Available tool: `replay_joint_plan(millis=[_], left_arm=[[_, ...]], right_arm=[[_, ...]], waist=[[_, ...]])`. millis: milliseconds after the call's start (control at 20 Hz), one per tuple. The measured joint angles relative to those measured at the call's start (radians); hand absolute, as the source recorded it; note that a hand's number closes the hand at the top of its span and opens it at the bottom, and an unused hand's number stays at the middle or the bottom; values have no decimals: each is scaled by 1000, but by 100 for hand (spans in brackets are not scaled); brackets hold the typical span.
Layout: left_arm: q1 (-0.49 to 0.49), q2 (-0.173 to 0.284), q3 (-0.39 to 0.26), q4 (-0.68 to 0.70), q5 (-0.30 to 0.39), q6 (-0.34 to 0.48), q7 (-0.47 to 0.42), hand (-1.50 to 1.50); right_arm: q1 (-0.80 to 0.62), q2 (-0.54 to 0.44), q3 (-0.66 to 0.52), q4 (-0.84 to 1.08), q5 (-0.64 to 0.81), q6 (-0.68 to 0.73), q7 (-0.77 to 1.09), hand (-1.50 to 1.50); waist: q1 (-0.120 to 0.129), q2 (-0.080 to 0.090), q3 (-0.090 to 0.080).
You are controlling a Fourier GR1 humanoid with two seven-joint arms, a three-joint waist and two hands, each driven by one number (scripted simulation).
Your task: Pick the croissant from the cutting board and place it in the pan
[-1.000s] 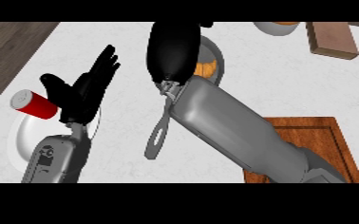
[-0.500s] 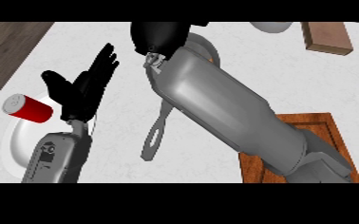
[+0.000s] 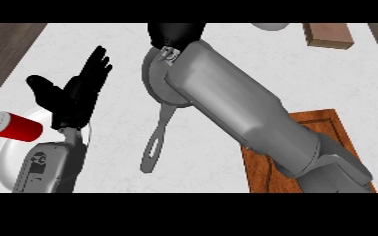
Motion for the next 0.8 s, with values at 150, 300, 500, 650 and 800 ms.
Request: replay_joint_plan(millis=[150, 300, 500, 650, 800], left_arm=[[8, 10, 14, -5, 4, 0, -3, 0], [20, 11, 23, -9, 9, 1, -4, 0], [25, -5, 11, -11, -3, 13, -14, 0], [14, -2, 12, -20, -2, 15, 8, 0], [16, 3, 13, -23, 3, 5, 6, 0]], right_arm=[[32, 1, 12, 36, -6, -56, -19, 150], [75, 2, 15, 71, -16, -136, -55, 150], [125, 4, 30, 130, -49, -256, -109, 150], [148, 5, 46, 188, -77, -324, -136, 150], [168, 6, 45, 245, -118, -359, -144, 150]], waist=[[-14, 1, 1], [-26, 1, 2], [-29, 4, 2], [-25, 6, 3], [-18, 8, 3]])
